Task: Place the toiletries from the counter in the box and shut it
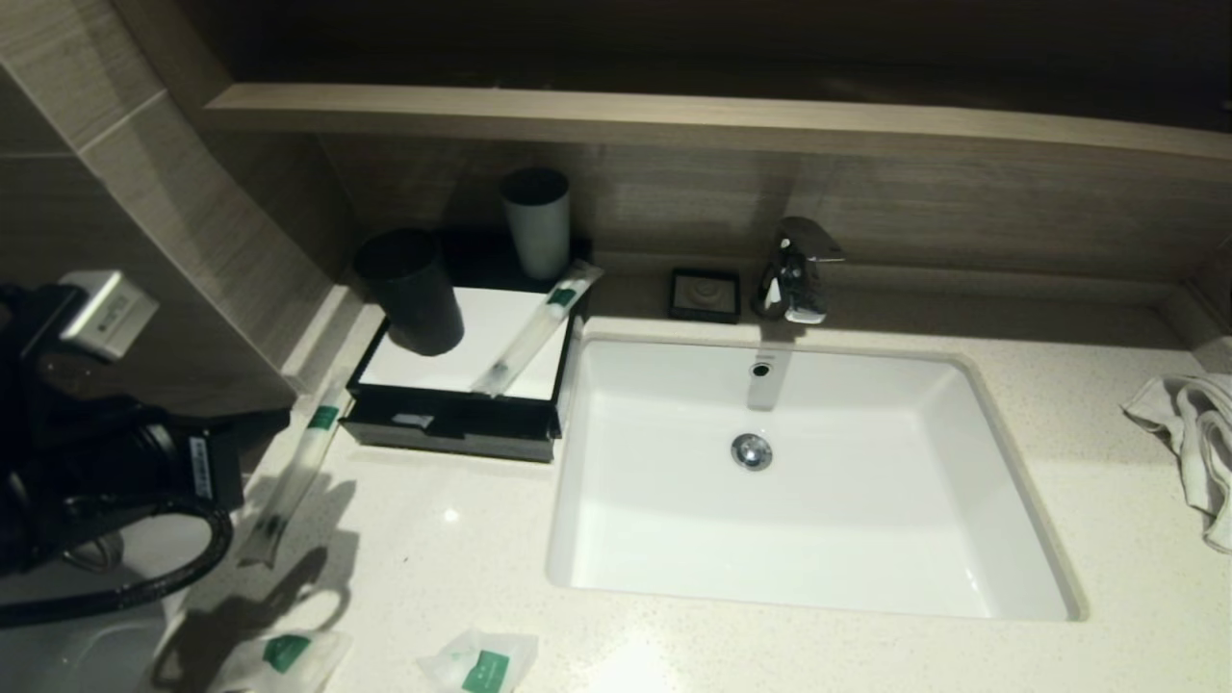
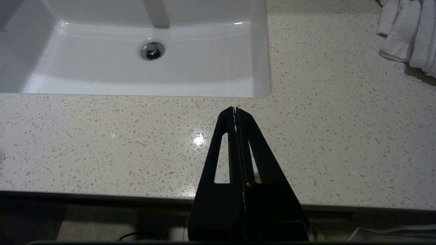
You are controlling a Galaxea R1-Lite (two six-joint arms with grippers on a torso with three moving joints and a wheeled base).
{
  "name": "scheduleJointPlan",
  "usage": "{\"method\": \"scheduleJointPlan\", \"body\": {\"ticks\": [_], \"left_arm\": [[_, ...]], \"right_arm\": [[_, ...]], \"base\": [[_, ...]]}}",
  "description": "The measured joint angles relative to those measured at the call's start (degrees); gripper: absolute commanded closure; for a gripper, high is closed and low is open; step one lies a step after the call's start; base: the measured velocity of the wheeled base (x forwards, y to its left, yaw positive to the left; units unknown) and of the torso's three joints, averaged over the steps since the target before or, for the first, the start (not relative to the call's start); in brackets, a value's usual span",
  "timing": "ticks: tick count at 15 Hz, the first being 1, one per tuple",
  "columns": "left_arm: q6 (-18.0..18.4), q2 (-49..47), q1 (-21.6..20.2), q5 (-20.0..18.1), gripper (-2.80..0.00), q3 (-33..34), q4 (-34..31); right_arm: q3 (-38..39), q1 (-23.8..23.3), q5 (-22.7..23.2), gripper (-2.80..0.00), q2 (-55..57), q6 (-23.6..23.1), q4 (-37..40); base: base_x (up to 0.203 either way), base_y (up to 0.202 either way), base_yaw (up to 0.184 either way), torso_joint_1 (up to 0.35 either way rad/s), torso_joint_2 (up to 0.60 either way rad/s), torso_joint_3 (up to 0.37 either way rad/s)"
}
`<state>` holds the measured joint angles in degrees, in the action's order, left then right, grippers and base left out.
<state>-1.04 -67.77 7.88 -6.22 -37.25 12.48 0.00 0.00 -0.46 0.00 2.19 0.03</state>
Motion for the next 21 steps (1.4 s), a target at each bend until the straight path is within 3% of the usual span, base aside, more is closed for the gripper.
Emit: {"method": "scheduleJointPlan", "body": {"ticks": [10, 21], "left_arm": [[-0.85, -5.89, 1.95, 0.87, 0.00, -0.57, 7.33], [-0.89, -15.97, 3.41, 2.25, 0.00, -9.43, 8.52]], "right_arm": [[0.00, 0.00, 0.02, 0.00, 0.00, 0.00, 0.02], [0.00, 0.00, 0.02, 0.00, 0.00, 0.00, -0.01]], "base": [[0.000, 0.000, 0.000, 0.000, 0.00, 0.000], [0.000, 0.000, 0.000, 0.000, 0.00, 0.000]]}}
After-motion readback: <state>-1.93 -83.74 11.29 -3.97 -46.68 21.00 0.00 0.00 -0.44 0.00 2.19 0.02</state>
